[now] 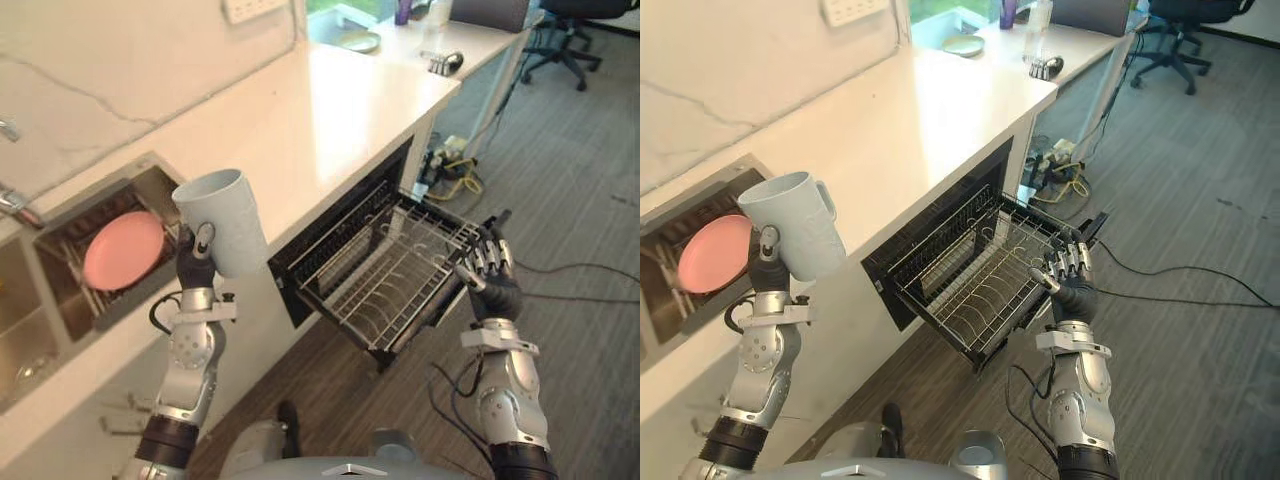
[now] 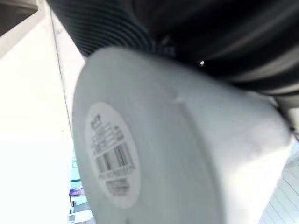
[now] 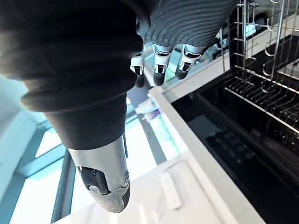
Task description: Walk over to the sink, pick up the cup, carry it to the dishwasher, place the cup inside the dishwasher, then close the dishwasher door
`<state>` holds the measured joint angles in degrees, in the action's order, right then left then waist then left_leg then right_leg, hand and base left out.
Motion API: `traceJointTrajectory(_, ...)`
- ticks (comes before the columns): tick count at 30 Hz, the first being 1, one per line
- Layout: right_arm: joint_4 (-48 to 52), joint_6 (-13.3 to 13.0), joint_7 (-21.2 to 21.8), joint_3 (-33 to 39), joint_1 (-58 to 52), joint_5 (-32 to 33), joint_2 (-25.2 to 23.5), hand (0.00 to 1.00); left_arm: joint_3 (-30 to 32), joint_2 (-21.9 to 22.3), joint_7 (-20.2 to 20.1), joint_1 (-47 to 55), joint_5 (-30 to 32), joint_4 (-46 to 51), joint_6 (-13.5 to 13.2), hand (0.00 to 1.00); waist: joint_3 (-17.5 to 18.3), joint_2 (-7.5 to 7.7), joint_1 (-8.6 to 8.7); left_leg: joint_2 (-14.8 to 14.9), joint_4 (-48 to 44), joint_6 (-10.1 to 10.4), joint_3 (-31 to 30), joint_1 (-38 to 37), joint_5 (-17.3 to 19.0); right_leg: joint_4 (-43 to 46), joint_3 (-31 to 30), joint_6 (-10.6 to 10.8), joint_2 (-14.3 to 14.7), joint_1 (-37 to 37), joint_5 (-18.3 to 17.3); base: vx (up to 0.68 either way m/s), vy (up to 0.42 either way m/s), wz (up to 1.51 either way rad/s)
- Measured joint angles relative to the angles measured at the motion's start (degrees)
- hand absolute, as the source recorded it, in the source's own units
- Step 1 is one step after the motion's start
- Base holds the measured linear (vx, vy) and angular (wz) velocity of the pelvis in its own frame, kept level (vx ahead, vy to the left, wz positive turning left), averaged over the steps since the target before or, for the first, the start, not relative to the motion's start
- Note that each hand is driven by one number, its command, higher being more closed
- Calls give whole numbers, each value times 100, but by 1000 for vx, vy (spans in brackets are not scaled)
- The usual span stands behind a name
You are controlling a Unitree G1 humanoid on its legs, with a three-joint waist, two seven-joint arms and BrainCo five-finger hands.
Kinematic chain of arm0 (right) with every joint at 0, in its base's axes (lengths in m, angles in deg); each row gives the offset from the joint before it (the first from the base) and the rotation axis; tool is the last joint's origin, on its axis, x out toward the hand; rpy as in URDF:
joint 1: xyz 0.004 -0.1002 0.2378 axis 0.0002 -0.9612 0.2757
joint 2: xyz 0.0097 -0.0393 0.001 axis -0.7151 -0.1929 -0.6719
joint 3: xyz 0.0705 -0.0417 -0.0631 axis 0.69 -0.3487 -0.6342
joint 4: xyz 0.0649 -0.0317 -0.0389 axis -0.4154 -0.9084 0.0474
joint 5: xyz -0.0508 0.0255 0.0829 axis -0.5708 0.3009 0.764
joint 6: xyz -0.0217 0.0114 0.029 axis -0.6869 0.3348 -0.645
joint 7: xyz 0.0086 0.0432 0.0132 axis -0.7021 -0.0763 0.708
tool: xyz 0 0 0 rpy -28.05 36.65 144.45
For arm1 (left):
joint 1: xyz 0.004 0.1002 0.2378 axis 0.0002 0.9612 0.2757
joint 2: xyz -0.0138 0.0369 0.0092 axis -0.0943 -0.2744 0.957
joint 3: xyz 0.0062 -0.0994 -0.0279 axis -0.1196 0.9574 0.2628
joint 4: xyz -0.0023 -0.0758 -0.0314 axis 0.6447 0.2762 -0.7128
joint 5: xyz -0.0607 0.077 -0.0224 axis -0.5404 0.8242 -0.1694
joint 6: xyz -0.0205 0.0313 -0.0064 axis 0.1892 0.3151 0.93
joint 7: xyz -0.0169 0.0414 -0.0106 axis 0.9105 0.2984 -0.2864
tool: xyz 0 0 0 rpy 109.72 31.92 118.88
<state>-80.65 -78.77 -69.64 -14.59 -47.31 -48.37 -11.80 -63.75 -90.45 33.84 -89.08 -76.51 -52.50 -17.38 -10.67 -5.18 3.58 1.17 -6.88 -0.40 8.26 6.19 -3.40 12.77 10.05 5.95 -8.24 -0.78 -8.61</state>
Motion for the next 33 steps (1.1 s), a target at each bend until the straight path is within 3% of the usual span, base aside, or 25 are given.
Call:
traceJointTrajectory(3,-4,2,46,-65,261,-3,3,0,112,-43,34,-2,-96,38,-12,100,22,27,24,-75,535,-31,174,-535,-55,-447,42,66,-28,-357,273,162,72,-37)
traceJointTrajectory(6,-3,8,35,-69,326,18,4,0,174,-92,32,-86,-93,236,-74,100,91,132,92,-172,640,-31,195,-434,-55,-754,148,90,-84,-322,322,61,26,-17)
traceJointTrajectory(10,-2,185,65,-76,296,250,-94,0,134,-58,62,-95,-77,253,-85,100,87,153,198,-188,753,-45,308,-431,-71,-1057,89,140,-71,-317,494,-2,26,-22)
traceJointTrajectory(12,-2,256,176,-220,279,270,-215,0,133,-53,189,-88,44,321,-40,100,105,198,174,-135,799,-48,521,-443,-53,-1323,154,137,-31,-265,685,-31,18,-60)
traceJointTrajectory(14,12,352,635,-545,266,524,-417,0,146,-31,523,-50,375,529,22,100,147,299,17,-37,768,-29,725,-429,87,-1317,985,-236,-212,-149,657,-14,18,-103)
traceJointTrajectory(15,13,352,697,-632,257,557,-479,0,146,-29,581,-49,486,551,41,100,164,353,-26,-49,722,-20,723,-415,115,-1200,1055,-218,-280,-66,750,29,35,-64)
traceJointTrajectory(17,32,257,783,-679,101,589,-590,0,-24,101,634,-176,754,566,128,100,187,435,80,-96,492,-5,439,-262,197,-971,1290,55,-370,-28,770,72,-1,16)
traceJointTrajectory(25,13,-57,811,-684,100,615,-582,0,-23,274,1027,-208,1182,585,126,100,188,437,-17,-98,491,2,262,-275,178,-1278,1591,135,-328,-311,939,26,-9,15)
traceJointTrajectory(26,-4,-83,1123,-682,100,688,-571,0,194,273,1416,-188,2055,414,-110,100,340,517,31,-182,1123,-65,281,-442,-356,-1736,1699,117,-279,-406,1310,0,0,0)
traceJointTrajectory(33,-7,-76,1048,-679,98,705,-546,0,36,282,1425,-70,2043,406,-108,100,344,492,38,-179,1123,-59,259,-472,-372,-1640,1735,113,-296,-414,1272,0,0,2)
